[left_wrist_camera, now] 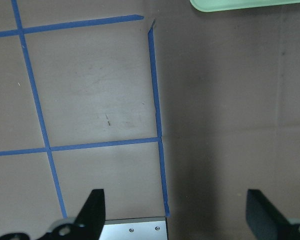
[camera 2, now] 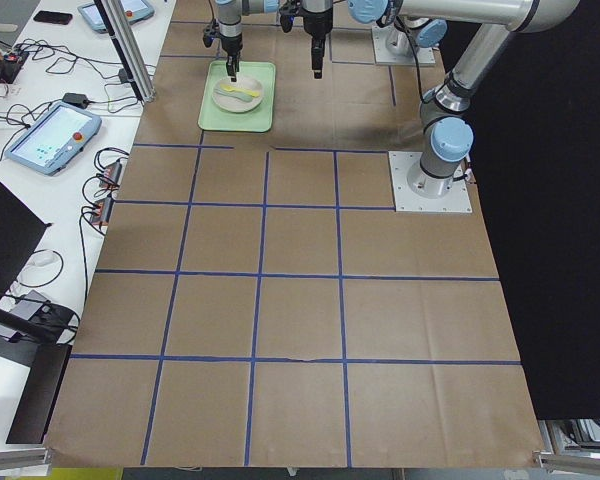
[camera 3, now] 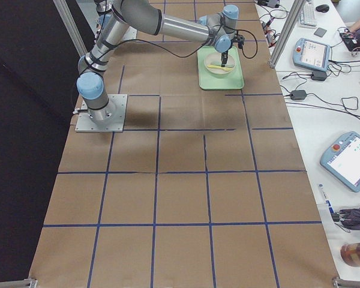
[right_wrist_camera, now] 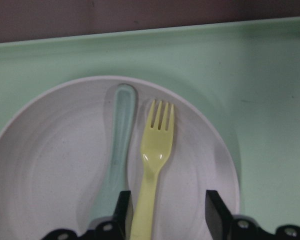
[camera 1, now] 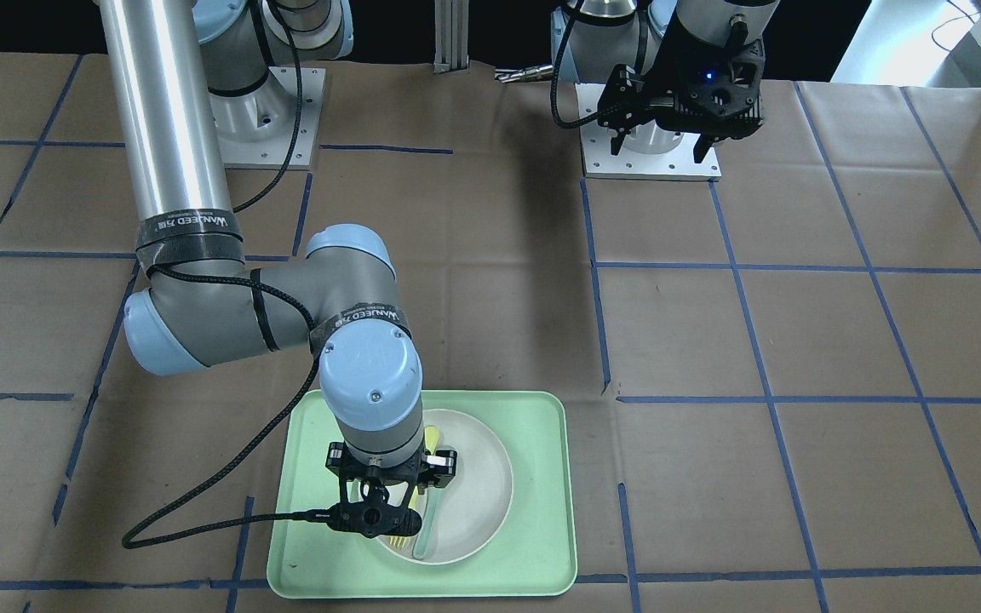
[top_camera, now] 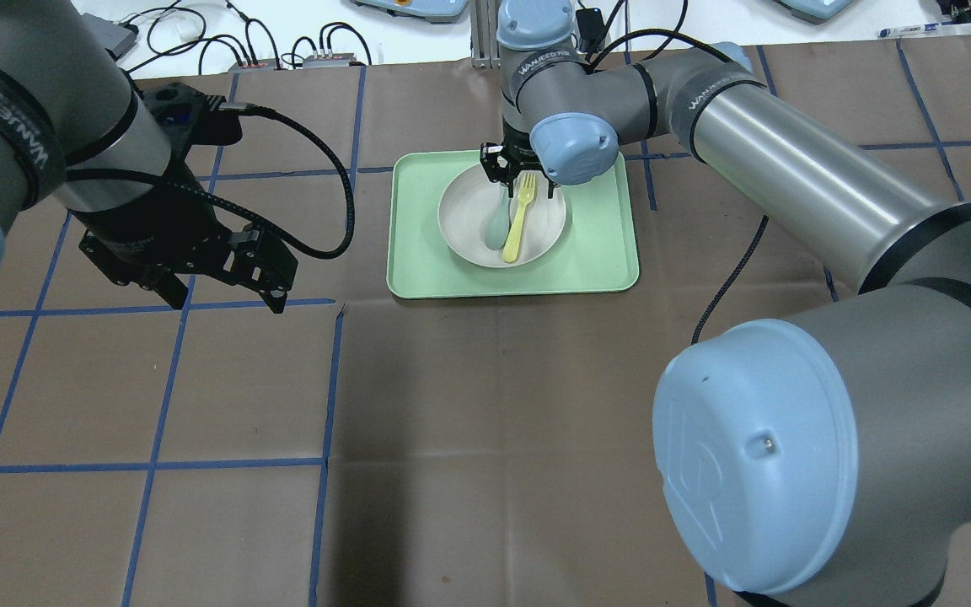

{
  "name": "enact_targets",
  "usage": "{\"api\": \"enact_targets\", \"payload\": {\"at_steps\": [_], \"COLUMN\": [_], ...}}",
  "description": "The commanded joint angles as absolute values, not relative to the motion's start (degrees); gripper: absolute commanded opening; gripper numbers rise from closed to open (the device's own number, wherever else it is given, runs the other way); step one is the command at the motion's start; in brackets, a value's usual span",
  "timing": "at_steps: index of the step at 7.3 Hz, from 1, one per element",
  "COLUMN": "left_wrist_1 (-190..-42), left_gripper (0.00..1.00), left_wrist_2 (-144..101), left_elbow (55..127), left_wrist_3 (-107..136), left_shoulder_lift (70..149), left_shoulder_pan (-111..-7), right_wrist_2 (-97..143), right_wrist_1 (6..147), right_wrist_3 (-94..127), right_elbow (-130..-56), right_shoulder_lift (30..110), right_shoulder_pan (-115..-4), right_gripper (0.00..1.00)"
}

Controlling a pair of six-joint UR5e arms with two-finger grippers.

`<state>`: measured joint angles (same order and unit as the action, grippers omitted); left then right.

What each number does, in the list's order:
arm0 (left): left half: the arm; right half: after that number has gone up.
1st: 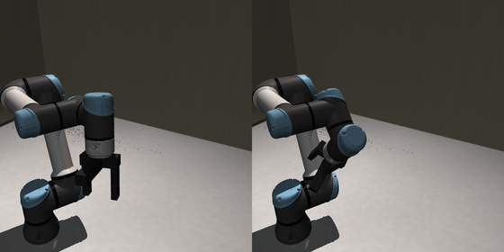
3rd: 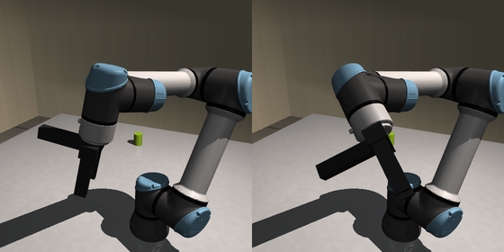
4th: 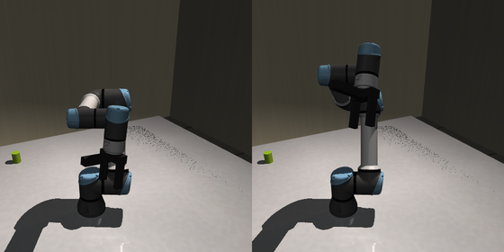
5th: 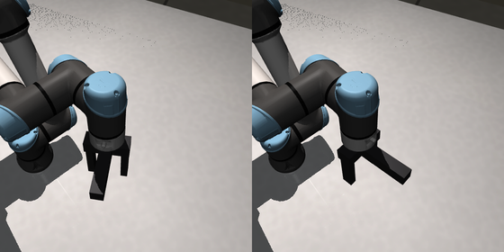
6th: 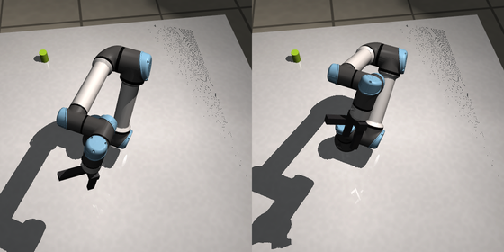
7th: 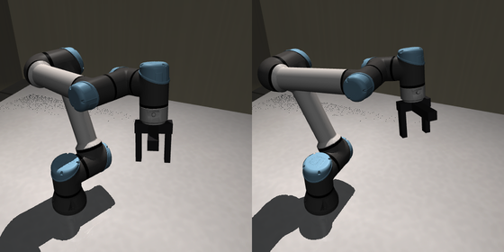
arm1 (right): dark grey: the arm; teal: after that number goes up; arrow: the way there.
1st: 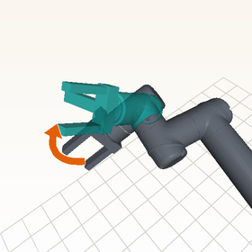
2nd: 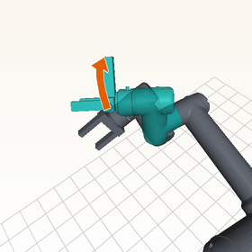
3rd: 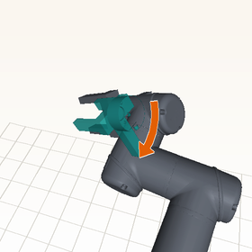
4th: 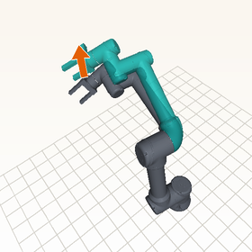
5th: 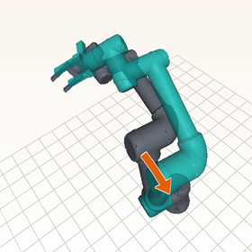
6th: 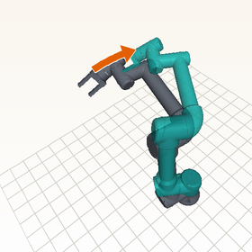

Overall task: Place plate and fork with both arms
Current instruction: 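Lower the right gripper over the yellow fork on the plate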

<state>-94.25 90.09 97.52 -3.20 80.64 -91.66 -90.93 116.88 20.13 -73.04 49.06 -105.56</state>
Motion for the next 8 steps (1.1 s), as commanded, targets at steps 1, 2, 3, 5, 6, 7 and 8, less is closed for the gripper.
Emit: {"api": "enact_targets", "payload": {"at_steps": [1, 2, 3, 5, 6, 7, 8], "left_wrist_1": [-88.8, -88.8, -88.8, -88.8, -88.8, -88.8, -88.8], "left_gripper": [0.99, 0.99, 0.99, 0.99, 0.99, 0.99, 0.99], "left_wrist_2": [90.1, 90.1, 90.1, 90.0, 90.0, 90.0, 89.9], "left_elbow": [98.4, 99.0, 99.1, 99.1, 99.1, 99.2, 99.1], "left_wrist_3": [-3.0, -3.0, -3.0, -3.1, -3.1, -3.1, -3.2], "left_shoulder_lift": [80.4, 80.3, 80.3, 80.4, 80.5, 80.4, 80.6], "left_shoulder_pan": [-91.7, -91.7, -91.7, -91.7, -91.7, -91.7, -91.5], "right_wrist_2": [-91.1, -91.0, -91.1, -91.1, -91.1, -91.1, -91.1], "right_wrist_1": [117.3, 118.2, 118.2, 118.1, 118.1, 118.1, 118.0], "right_wrist_3": [20.1, 20.1, 20.1, 20.1, 20.1, 20.1, 20.1], "right_elbow": [-73.0, -73.1, -73.1, -73.1, -73.2, -73.2, -73.4], "right_shoulder_lift": [48.0, 47.4, 46.9, 46.6, 46.5, 46.5, 46.3], "right_shoulder_pan": [-106.1, -106.2, -106.3, -106.3, -106.3, -106.3, -106.3], "right_gripper": [0.57, 0.57, 0.57, 0.57, 0.57, 0.57, 0.57]}}
